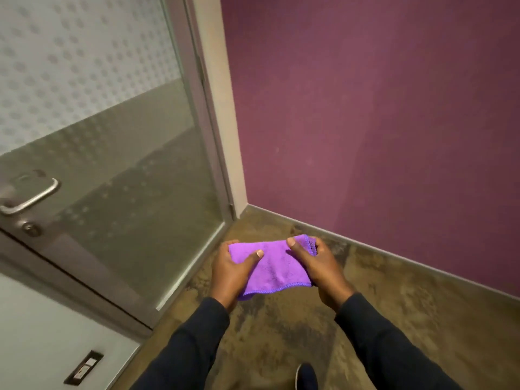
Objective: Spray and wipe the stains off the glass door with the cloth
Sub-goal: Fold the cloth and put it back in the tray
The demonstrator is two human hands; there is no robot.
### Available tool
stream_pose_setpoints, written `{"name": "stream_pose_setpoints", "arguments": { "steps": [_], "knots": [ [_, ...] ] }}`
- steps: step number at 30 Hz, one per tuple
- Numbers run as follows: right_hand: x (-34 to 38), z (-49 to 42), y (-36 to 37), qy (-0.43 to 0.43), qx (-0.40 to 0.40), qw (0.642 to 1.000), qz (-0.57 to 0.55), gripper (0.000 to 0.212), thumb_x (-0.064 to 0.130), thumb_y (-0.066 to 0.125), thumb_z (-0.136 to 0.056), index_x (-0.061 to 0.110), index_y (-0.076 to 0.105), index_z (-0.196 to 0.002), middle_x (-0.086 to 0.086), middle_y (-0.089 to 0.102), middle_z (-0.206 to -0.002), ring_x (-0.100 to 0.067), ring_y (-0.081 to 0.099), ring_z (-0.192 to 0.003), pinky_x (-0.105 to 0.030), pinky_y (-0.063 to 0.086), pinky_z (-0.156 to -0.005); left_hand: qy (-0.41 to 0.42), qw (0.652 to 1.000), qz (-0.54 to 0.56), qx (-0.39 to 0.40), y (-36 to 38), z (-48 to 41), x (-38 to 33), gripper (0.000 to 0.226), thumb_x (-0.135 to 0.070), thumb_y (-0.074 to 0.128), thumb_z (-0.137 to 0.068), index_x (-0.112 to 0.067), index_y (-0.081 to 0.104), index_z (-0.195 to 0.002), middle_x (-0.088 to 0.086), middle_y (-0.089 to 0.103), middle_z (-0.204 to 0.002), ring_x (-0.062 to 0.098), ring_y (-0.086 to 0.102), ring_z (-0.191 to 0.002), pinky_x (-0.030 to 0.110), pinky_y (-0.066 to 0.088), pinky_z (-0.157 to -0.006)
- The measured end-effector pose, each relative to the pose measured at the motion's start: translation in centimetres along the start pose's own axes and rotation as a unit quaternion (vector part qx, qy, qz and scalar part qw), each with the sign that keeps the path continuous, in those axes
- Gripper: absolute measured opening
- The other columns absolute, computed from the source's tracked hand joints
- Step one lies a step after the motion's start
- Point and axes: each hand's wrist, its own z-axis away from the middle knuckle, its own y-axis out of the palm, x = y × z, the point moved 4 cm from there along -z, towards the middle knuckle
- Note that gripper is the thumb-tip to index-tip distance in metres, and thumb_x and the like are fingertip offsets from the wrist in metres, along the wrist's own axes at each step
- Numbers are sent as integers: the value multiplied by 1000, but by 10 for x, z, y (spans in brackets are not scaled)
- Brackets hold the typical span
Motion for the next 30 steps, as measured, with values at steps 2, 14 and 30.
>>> {"name": "stream_pose_setpoints", "arguments": {
  "steps": [2, 14, 30],
  "knots": [
    [-15, 32, -9, -2, -24, 999, 28, 40, 41, 84, -81, 21, 66, -111, 0, 77, -103, -18, 75, -95, -42, 62, -84, -8, 1000, 0, 11, -3, 20, 11, 40, -33, 87, -72, -21, 62, -101, 2, 71, -96, 21, 70, -90, 45, 60, -78],
    [-68, 193, -106, -55, -206, 974, 73, 12, 33, 61, -98, 25, 70, -100, 3, 73, -94, -24, 69, -90, -39, 55, -79, 42, 991, -37, 124, 48, 152, 32, 37, -58, 68, -75, -23, 62, -83, 2, 70, -81, 25, 68, -76, 58, 58, -67],
    [-116, 451, -280, -88, -364, 927, 6, 21, 40, 58, -101, 21, 68, -99, -2, 71, -90, -6, 62, -79, -29, 52, -73, 107, 956, -25, 271, 161, 413, 43, 21, -40, 64, -93, -19, 63, -88, -2, 67, -80, 12, 63, -69, 45, 58, -60]
  ]
}}
